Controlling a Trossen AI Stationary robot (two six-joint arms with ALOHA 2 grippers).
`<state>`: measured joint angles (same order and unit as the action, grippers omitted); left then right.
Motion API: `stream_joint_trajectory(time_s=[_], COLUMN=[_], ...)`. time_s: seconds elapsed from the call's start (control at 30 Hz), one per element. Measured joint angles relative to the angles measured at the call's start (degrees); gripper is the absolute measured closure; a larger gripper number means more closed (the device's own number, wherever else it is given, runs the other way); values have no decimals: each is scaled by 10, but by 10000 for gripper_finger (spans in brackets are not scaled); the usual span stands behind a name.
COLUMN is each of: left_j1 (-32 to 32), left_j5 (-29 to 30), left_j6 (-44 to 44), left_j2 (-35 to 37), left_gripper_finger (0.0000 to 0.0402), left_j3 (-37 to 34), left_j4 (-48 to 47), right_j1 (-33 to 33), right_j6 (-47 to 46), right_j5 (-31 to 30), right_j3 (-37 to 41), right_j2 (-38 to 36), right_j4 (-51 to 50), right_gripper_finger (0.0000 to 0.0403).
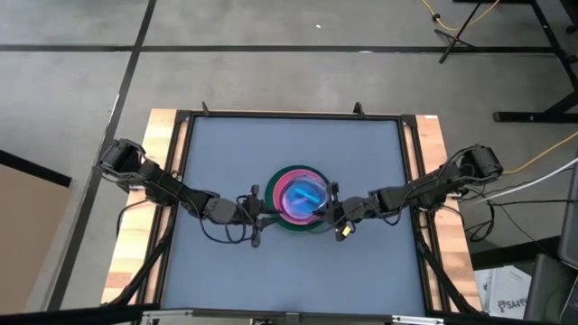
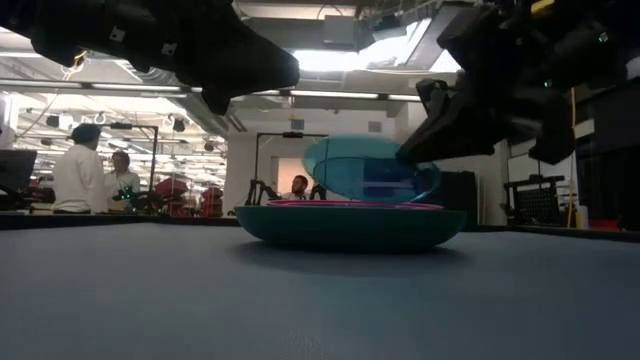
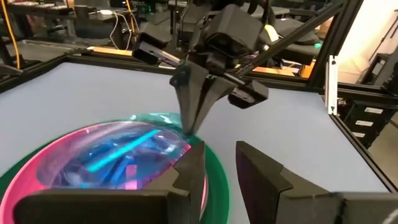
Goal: Stack plastic plates
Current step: Stack the blue plate on the light pink plate
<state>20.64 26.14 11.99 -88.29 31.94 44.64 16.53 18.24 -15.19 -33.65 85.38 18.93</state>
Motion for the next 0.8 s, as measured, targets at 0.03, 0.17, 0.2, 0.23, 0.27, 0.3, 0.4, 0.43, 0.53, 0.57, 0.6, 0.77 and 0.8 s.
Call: stream_joint_trajectory(time_s=[0.03,0.17,0.2,0.23,0.27,0.3,0.4,0.43,0.53,0.57,0.6,0.77,0.8], left_j1=[0,0,0,0,0,0,0,0,0,0,0,-1,-2], left_j5=[0,2,3,3,3,4,4,4,4,4,4,4,4], left_j6=[0,0,0,0,-1,-1,-1,-1,-1,-1,-1,-1,-1], left_j2=[0,0,0,0,0,0,0,0,0,0,0,0,0], left_gripper_finger=[317,317,317,317,317,317,317,317,317,317,317,317,317], left_j3=[0,0,0,0,0,0,0,0,0,0,0,0,0], left_j4=[0,0,0,0,0,0,0,0,0,0,0,0,0], right_j1=[0,-4,-5,-6,-6,-5,-3,-3,-5,-5,-5,-4,-4], right_j6=[0,5,4,1,-1,-2,0,0,0,0,0,-2,-5], right_j5=[7,17,19,28,37,39,16,9,-3,-2,-2,6,9], right_j3=[0,0,0,0,0,0,0,0,0,0,0,0,0], right_j2=[1,13,19,25,35,43,63,66,69,69,69,69,69], right_j4=[9,14,11,16,27,34,35,35,41,43,46,50,51], right_gripper_finger=[403,403,403,403,403,403,403,403,403,402,400,389,384])
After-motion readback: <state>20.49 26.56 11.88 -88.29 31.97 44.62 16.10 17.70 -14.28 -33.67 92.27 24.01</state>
